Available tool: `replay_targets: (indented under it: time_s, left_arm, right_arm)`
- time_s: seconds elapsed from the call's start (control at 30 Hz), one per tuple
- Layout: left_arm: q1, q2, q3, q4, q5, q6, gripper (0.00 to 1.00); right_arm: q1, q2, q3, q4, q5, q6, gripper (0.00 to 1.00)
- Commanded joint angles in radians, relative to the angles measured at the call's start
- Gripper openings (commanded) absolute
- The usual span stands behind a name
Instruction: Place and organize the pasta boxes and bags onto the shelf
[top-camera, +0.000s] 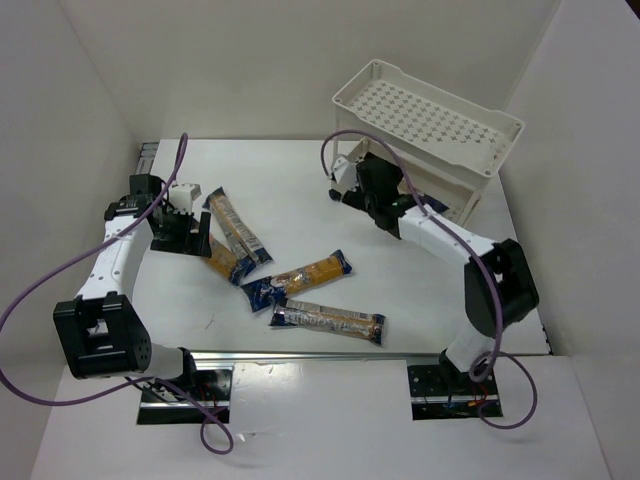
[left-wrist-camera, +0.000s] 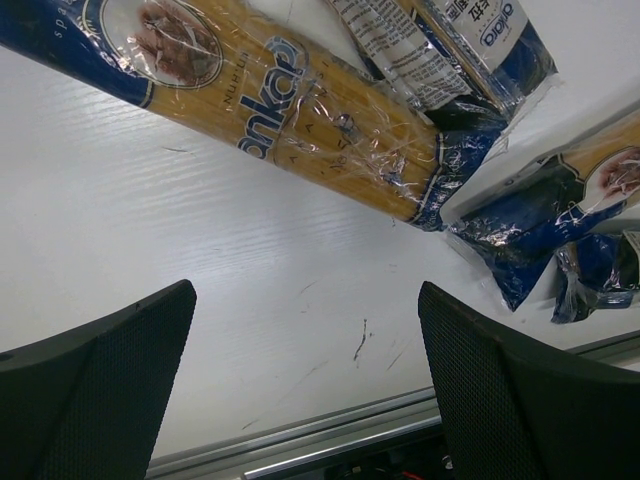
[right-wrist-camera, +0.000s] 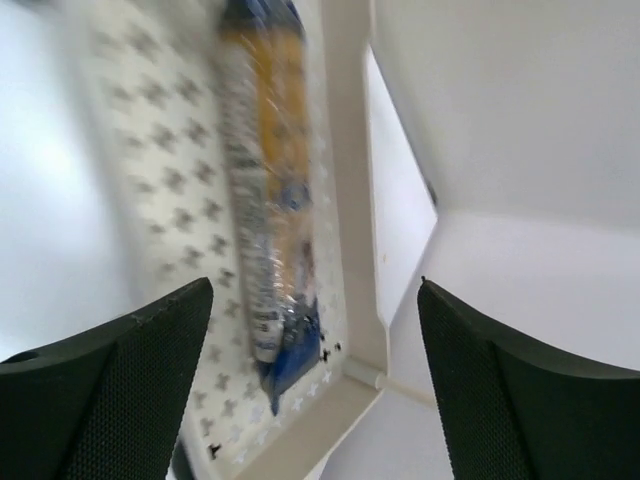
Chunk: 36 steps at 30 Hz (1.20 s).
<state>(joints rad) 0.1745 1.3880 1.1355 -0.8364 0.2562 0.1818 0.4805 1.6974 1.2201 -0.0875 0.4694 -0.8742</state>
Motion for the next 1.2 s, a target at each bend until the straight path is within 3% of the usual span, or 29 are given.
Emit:
replay_targets:
  time_s: [0.0, 0.13, 0.27, 0.33, 0.43, 0.6, 0.73, 1.0, 1.13, 1.17]
  left_arm:
    - [0.006, 0.002, 0.018, 0.007, 0.0, -0.011, 0.99]
    - [0.006, -0.018, -0.008, 0.028, 0.0, -0.059, 0.99]
    - [0.006, -0.03, -0.008, 0.028, -0.009, -0.077, 0.99]
    - [0.006, -0.04, -0.008, 0.037, -0.034, -0.077, 0.99]
    - [0.006, -0.061, -0.02, 0.057, -0.064, -0.087, 0.99]
    - [0.016, -0.081, -0.029, 0.066, -0.077, -0.097, 0.99]
    - [0.028, -0.092, -0.039, 0.076, -0.077, -0.108, 0.99]
    - [0.056, -0.133, -0.057, 0.085, -0.077, -0.108, 0.99]
    - [0.076, -0.168, -0.057, 0.085, -0.077, -0.108, 0.99]
    - [0.076, -0.181, -0.057, 0.085, -0.077, -0.108, 0.99]
  right_arm:
    - [0.087, -0.108, -0.047, -0.058, -0.071, 0.009, 0.95]
    - [0.136, -0.176, -0.022, -0.217, -0.179, 0.093, 1.0]
    - [0.184, -0.248, 0.039, -0.538, -0.52, 0.147, 1.0]
    - [0.26, -0.275, 0.015, -0.662, -0.61, 0.136, 1.0]
    - [0.314, -0.286, -0.068, -0.701, -0.724, 0.136, 1.0]
    - [0.415, -0.266, -0.152, -0.664, -0.723, 0.136, 1.0]
    - [0.518, -0.202, -0.192, -0.554, -0.703, 0.236, 1.0]
    - [0.599, -0.062, -0.252, -0.342, -0.501, 0.481, 1.0]
    - [0.599, 0.042, -0.229, -0.291, -0.417, 0.567, 0.91]
    - [0.599, 0.06, -0.229, -0.282, -0.417, 0.58, 0.85]
